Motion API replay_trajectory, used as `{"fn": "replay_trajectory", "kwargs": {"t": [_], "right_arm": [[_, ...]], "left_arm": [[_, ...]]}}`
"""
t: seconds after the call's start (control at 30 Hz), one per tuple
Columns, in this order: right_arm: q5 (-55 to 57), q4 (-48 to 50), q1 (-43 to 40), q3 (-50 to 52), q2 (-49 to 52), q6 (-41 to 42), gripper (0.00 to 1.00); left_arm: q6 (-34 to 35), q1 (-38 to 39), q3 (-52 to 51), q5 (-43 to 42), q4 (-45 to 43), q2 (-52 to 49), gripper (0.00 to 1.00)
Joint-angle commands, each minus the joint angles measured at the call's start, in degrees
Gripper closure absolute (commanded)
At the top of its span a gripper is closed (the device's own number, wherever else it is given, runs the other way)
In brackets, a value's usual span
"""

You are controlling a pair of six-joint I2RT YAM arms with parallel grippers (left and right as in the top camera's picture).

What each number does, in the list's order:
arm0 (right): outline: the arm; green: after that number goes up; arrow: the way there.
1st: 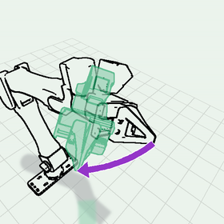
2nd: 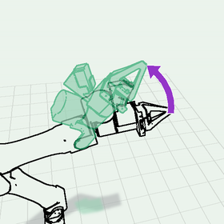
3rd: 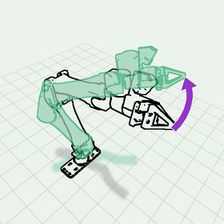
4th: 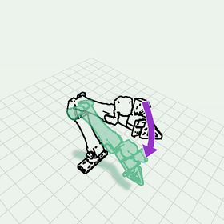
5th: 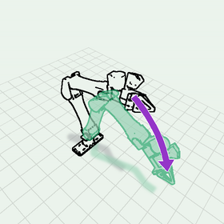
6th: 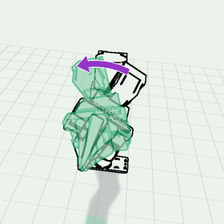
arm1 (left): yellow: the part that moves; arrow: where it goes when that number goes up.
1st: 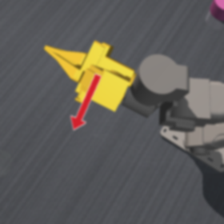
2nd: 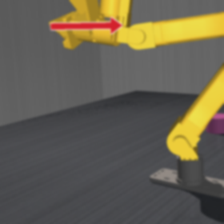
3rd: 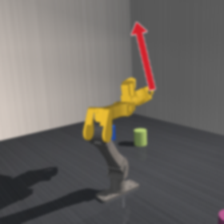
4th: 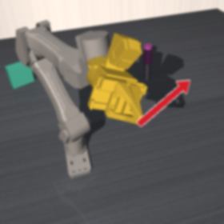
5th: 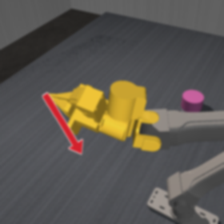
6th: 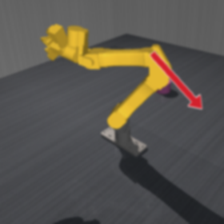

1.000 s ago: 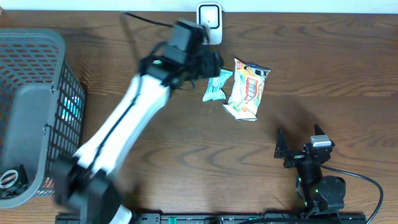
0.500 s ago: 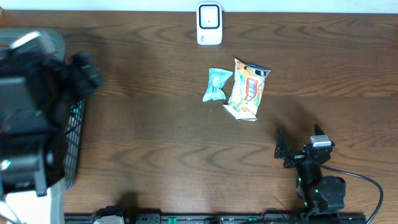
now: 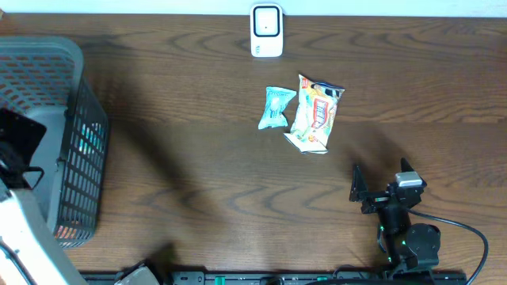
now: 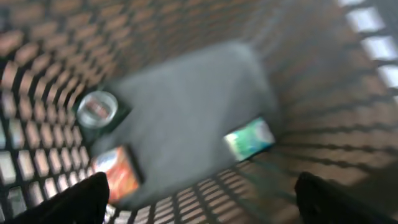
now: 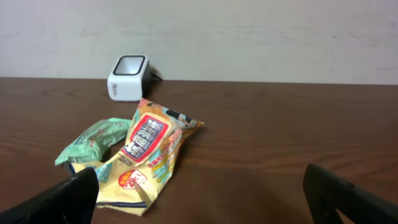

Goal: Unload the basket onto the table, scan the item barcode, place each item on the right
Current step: 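Release the green pack on the table and move left gripper to basket, then grasp the orange tissue pack in the basket with the left gripper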

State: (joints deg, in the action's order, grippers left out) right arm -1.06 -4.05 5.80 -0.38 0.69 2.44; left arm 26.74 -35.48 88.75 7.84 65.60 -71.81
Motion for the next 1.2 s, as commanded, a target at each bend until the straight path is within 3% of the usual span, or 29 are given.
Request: {"fn": "replay_trajectory", "kwargs": {"t": [0.0,0.17,0.53,1.17], "right_arm": [[0.1,-0.3,0.4,0.1,-0.3,0.7,0.01],[0.1,-0.3,0.4,0.1,-0.3,0.7,0.01],[0.1,-0.3,0.4,0.1,-0.3,0.7,0.01],[0.1,-0.3,0.4,0.1,-0.3,0.7,0.01]], "left_arm": [[5.3,-3.3,0.2,0.8,3.9,-5.0,0.02],[7.8,-6.1,-0.2,2.3,8.9,-12.2,0.01],[10.2,-7.9,-8.8,5.2,9.0,-21.6,0.01],[12.2,-7.8,-24.3,5.3,-5.2,-22.4,0.01]]}}
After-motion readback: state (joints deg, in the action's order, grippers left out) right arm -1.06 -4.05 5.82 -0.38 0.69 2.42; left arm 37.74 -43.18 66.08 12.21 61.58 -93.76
